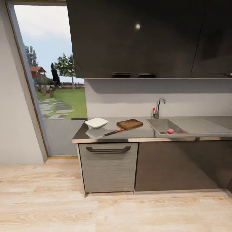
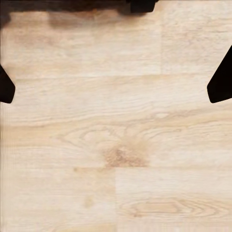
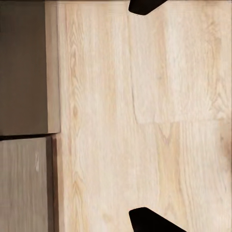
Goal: In the kitchen, take the Vidalia onion out of the sink, dice it on the chopping board with the paring knife, put the diced onion into the bowl on the countertop, then place both the paring knife and the chopping board into the sink.
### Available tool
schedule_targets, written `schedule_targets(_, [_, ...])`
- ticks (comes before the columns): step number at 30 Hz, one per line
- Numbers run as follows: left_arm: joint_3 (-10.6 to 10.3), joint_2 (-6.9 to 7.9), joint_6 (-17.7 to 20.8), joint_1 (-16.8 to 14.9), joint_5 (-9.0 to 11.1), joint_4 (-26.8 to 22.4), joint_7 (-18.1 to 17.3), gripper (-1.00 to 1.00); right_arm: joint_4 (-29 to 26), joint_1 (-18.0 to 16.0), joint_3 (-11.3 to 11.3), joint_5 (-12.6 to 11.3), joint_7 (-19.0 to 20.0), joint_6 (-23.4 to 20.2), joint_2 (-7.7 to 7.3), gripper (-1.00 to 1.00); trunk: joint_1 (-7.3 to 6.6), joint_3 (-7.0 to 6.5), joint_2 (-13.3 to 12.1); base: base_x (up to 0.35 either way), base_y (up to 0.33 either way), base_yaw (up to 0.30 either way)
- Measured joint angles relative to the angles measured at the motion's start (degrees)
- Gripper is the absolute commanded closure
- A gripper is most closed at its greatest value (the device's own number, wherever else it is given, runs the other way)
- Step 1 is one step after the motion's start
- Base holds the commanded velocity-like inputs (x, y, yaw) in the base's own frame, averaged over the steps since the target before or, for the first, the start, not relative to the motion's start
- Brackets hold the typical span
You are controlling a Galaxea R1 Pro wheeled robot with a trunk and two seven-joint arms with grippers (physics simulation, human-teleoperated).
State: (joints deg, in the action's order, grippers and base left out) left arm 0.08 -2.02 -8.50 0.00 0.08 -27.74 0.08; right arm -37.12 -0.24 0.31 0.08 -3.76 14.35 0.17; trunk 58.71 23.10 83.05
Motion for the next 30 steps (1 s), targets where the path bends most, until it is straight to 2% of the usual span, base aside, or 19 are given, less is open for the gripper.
schedule_targets(18, [0.00,0.08,-0.06,0.00,-0.07,0.00,0.00,-1.00,0.00,0.00,0.00,0.01,0.01,0.00,0.00,-1.00,0.00,0.00,0.00,0.233,-0.244,0.000])
schedule_targets(22, [0.05,0.12,-0.08,0.00,-0.02,-0.07,0.00,-1.00,0.08,0.00,0.00,0.06,0.00,0.00,-0.11,-1.00,-0.01,0.00,0.00,0.271,-0.106,0.000])
schedule_targets(30, [0.08,0.26,-0.09,0.00,0.00,-0.19,0.00,-1.00,1.97,0.00,0.02,0.01,0.01,0.02,-0.09,-1.00,0.02,0.00,0.00,0.047,-0.007,0.000])
